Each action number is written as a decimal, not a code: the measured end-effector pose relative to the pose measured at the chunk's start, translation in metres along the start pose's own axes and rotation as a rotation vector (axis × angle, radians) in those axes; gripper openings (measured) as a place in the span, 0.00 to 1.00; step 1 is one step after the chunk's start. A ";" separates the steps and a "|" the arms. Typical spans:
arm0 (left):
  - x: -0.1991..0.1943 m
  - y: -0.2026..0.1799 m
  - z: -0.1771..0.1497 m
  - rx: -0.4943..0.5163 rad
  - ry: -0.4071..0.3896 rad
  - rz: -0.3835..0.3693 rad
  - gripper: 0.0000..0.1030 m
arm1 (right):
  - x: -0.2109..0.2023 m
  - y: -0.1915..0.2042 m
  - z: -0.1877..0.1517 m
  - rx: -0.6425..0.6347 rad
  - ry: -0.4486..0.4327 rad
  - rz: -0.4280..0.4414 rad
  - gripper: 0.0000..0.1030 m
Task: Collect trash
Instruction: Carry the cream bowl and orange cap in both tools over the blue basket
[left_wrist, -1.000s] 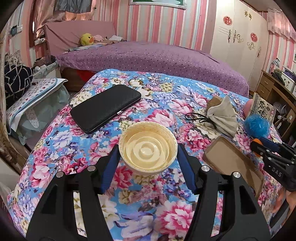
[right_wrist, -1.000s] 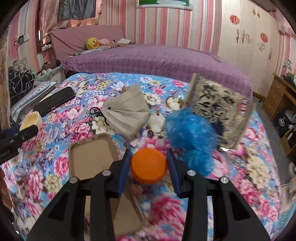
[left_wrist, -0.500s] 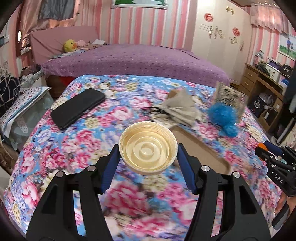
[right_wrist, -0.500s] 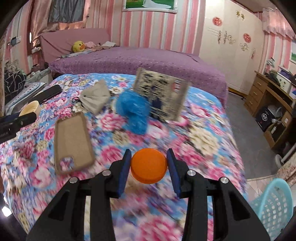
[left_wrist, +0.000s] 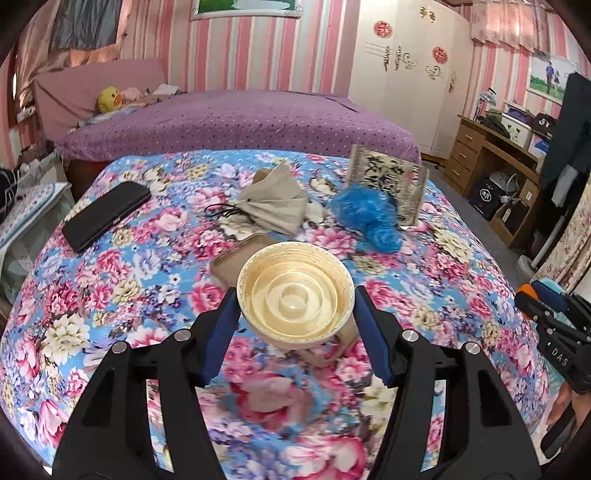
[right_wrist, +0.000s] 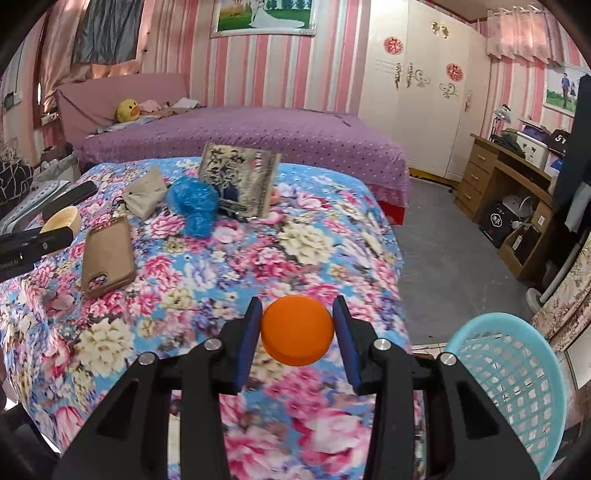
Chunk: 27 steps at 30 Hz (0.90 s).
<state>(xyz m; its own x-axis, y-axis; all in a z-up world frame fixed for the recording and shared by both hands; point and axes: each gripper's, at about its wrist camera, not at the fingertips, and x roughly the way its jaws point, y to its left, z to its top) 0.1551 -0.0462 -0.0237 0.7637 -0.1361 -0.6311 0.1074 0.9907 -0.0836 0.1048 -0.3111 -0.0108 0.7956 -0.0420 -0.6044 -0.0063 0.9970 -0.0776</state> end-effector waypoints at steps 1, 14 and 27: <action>-0.001 -0.004 -0.001 0.008 -0.003 0.001 0.59 | -0.001 -0.006 -0.001 0.009 -0.002 0.000 0.39; -0.004 -0.046 -0.009 0.028 -0.023 -0.020 0.59 | -0.015 -0.048 -0.009 0.053 -0.030 -0.026 0.39; -0.006 -0.076 -0.013 0.052 -0.046 -0.026 0.59 | -0.025 -0.101 -0.025 0.101 -0.029 -0.088 0.39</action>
<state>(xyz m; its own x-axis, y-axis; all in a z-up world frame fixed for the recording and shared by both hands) 0.1340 -0.1201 -0.0235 0.7887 -0.1630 -0.5927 0.1598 0.9854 -0.0584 0.0702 -0.4128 -0.0079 0.8075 -0.1289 -0.5756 0.1237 0.9911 -0.0484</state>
